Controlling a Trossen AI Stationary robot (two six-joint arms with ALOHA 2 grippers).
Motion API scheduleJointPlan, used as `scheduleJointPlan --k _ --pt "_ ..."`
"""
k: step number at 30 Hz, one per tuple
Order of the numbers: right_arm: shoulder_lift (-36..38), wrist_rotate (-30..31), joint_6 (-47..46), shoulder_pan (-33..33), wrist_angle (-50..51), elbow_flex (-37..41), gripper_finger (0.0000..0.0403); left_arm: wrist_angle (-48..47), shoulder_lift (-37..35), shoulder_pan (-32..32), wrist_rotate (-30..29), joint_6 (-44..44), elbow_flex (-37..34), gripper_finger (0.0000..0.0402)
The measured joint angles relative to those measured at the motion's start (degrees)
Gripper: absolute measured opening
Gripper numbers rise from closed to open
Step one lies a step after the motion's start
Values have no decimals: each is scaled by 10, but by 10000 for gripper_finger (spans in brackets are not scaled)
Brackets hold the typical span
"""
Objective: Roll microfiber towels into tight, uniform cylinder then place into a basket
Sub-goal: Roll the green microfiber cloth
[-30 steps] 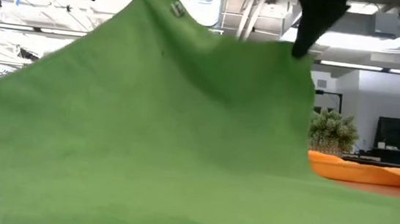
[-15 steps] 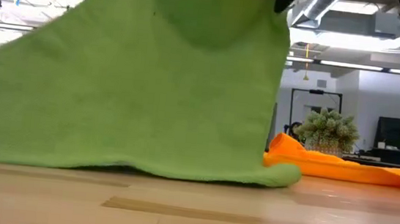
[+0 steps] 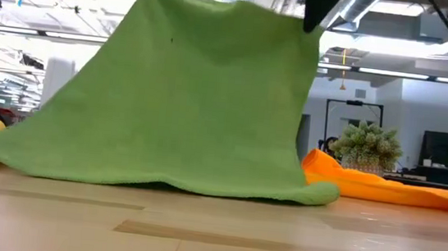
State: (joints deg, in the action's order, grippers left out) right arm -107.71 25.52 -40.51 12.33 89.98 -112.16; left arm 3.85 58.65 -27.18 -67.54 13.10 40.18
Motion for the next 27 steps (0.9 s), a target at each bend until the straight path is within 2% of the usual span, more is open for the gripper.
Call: scheduleJointPlan --k 6,11,14,16,17,22,24,27 --pt "-6 -17 42 -63 -5 0 3 -1 0 40 -15 -13 0 0" --pt "0 -118 66 -131 -25 -1 4 -3 4 83 49 0 0 0" --pt "-1 -180 88 -156 -40 0 4 -2 10 97 107 12 0 0" --pt "-1 -215 99 -167 -47 0 4 -3 14 100 124 11 0 0" --pt "-1 -226 105 -171 -48 0 4 -2 14 104 120 -1 0 0" --pt "-1 -214 92 -187 -34 0 3 -3 -3 137 21 -31 0 0" --pt "-2 -228 77 -197 -36 0 3 -3 -7 153 21 -20 1 0" --pt "-12 -286 89 -208 -70 -1 5 -12 -3 175 31 13 1 0"
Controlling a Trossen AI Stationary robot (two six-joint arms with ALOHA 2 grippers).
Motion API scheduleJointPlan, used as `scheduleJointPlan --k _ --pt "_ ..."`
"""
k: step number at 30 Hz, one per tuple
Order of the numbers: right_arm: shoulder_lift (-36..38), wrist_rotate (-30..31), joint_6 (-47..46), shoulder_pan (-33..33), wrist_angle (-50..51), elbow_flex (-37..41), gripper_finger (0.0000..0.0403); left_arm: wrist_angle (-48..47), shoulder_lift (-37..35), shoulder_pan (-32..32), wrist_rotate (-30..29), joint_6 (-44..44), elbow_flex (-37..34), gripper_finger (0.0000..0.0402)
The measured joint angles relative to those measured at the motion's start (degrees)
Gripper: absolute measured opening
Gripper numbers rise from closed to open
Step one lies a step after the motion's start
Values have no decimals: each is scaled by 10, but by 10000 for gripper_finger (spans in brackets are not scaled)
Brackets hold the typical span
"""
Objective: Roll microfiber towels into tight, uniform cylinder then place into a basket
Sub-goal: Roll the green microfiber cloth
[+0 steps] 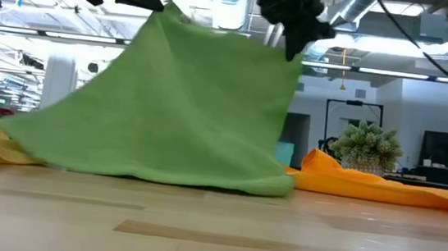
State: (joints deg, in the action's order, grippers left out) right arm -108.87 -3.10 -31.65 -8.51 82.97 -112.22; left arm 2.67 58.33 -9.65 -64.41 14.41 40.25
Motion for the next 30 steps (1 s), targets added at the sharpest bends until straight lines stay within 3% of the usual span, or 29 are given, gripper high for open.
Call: scheduleJointPlan --k 8,14,18,25,30 --pt "1 -58 41 -3 -50 0 3 -28 38 23 5 60 0 0" --pt "2 17 0 -50 1 0 4 -20 42 61 -32 57 0 0" --pt "-11 -91 32 -71 -33 0 3 -17 50 88 19 66 0 0" --pt "-9 -113 19 -78 -84 0 3 -35 80 104 87 100 0 0" --pt "-10 -165 12 -64 -95 0 4 -27 85 90 165 111 0 0"
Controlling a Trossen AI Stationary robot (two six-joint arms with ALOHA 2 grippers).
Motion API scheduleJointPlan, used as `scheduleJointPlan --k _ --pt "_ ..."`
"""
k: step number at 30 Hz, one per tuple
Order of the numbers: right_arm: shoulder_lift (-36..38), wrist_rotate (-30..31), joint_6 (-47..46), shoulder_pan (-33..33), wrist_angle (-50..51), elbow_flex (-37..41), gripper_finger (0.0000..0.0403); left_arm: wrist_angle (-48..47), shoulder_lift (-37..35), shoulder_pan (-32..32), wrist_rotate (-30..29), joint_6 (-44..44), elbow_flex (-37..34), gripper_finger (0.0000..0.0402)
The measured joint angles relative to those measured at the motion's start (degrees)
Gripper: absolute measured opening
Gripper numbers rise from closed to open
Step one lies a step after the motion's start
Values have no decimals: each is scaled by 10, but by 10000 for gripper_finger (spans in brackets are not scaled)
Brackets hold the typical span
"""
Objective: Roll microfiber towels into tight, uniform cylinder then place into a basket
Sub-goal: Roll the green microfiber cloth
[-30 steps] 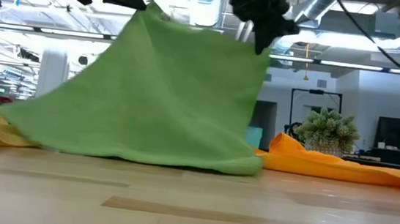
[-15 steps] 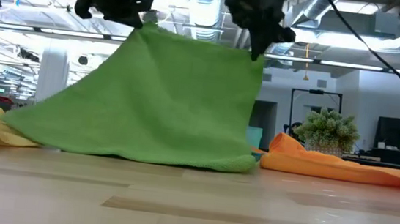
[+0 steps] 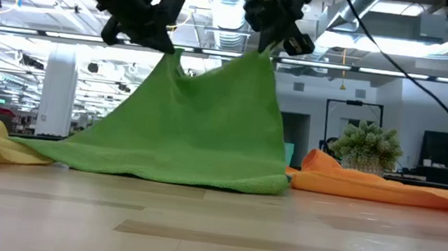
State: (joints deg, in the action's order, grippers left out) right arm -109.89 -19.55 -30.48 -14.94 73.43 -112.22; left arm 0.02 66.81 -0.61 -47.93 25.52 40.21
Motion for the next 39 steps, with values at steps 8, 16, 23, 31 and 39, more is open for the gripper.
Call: scheduleJointPlan --k 8,16,23,31,39 --pt "0 -16 38 15 -52 0 5 10 0 -57 66 -25 0 0" --pt "0 11 63 11 -42 0 4 39 0 -132 77 -46 0 0" --pt "-1 18 11 -16 -32 0 4 87 -45 -122 -37 -133 5 0" --pt "1 61 -19 -25 -59 -5 3 107 -47 -83 119 -130 5 0" --pt "3 -53 21 7 -95 -6 7 98 -25 -67 207 -87 5 0"
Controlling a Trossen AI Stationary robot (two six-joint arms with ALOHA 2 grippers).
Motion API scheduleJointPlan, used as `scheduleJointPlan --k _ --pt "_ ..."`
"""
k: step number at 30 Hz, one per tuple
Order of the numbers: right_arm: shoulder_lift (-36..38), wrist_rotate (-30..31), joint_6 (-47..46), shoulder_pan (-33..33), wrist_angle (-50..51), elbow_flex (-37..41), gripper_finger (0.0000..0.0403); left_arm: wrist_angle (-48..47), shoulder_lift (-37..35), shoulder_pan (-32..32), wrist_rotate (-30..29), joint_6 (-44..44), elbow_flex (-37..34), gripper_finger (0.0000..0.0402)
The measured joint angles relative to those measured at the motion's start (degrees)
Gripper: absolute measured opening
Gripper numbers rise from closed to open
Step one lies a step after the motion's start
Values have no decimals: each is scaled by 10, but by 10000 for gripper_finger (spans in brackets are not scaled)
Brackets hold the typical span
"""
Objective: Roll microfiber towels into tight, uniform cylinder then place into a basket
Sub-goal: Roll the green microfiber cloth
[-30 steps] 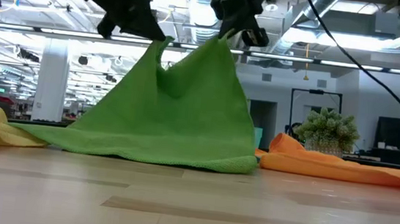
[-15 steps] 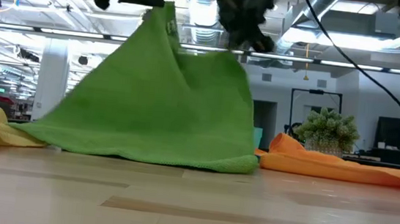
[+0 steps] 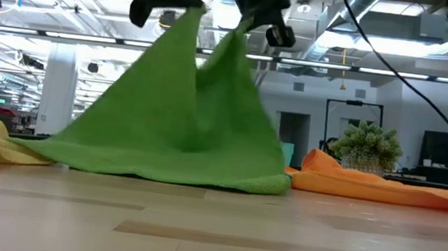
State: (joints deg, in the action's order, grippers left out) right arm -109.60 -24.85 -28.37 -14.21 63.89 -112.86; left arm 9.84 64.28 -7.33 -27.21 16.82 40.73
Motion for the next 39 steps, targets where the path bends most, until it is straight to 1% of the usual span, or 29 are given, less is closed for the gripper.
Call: scheduleJointPlan --k 2,6,11,13,17,21,23,25,29,34,37,39 --pt "0 -3 -1 3 -4 0 4 2 10 -3 -18 1 0 0" --pt "0 -19 0 31 32 0 4 -7 24 -24 -14 0 0 0" --pt "0 41 23 69 93 0 6 -42 1 -78 -37 -3 0 0" --pt "8 65 23 92 121 0 3 -59 -20 -104 -58 -11 0 0" --pt "19 117 23 141 155 0 3 -58 -65 -156 -101 -31 0 0" --pt "33 160 -1 200 154 0 4 -54 -114 -200 -111 -41 0 0" --pt "42 174 -10 232 138 -2 3 -46 -137 -219 -117 -50 0 0" --pt "57 201 -22 262 135 0 2 -39 -158 -236 -128 -65 0 0" --pt "84 246 -50 310 85 -1 3 -30 -206 -258 -145 -91 0 0" --pt "117 250 -56 350 -45 -1 2 -57 -244 -262 -162 -109 38 0" --pt "122 250 -57 352 -123 -1 2 -74 -246 -262 -184 -142 71 0" --pt "122 250 -57 357 -176 -1 2 -114 -245 -262 -197 -162 105 0"
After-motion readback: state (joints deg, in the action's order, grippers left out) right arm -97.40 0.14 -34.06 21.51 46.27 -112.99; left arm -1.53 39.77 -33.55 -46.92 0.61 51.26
